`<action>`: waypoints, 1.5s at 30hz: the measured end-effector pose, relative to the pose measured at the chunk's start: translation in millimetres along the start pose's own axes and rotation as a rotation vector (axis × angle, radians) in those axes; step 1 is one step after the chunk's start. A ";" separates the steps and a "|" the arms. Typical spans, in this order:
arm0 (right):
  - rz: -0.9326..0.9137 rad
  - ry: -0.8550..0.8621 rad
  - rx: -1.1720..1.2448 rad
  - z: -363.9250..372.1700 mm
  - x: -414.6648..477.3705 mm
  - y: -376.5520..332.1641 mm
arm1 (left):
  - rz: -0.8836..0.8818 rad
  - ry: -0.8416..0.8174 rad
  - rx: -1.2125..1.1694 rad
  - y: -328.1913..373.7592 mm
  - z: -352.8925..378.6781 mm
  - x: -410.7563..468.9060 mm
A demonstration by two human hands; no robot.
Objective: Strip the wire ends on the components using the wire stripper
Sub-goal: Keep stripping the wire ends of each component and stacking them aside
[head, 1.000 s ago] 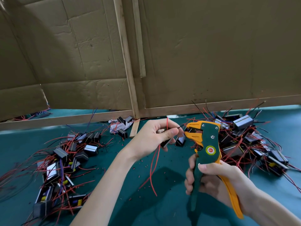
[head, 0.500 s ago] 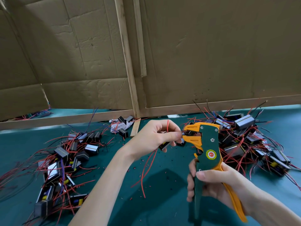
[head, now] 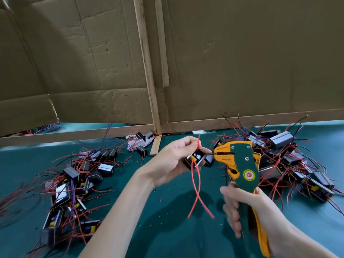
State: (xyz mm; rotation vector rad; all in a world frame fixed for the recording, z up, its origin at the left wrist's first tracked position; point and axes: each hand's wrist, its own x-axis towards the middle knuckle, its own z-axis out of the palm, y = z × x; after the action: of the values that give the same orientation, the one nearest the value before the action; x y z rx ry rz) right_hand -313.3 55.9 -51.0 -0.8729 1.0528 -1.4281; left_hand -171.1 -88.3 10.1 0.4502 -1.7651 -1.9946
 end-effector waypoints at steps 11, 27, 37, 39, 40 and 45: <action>0.001 -0.130 0.133 -6.6 11.4 -3.1 | 0.202 0.170 0.547 15.8 4.3 -5.3; 0.033 -0.199 0.031 -5.5 5.3 -7.5 | 0.165 0.053 0.818 29.8 8.5 -14.4; 0.088 -0.135 -0.116 2.3 -6.3 -12.8 | 0.047 -0.115 0.798 35.5 -4.3 -19.3; 0.076 -0.106 -0.164 5.7 -7.8 -9.3 | 0.022 -0.143 0.783 36.8 -7.3 -21.6; 0.069 -0.083 -0.187 8.2 -8.2 -5.8 | 0.008 -0.151 0.775 36.8 -8.9 -21.9; 0.116 -0.065 -0.081 11.3 -1.4 13.7 | -0.094 -0.118 0.790 22.7 -16.3 -15.8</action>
State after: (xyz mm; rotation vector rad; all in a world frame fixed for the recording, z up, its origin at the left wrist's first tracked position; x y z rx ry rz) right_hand -298.0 55.8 -60.2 -0.8957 1.1008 -1.2602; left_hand -146.8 -96.0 29.8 0.6668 -2.6168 -1.3166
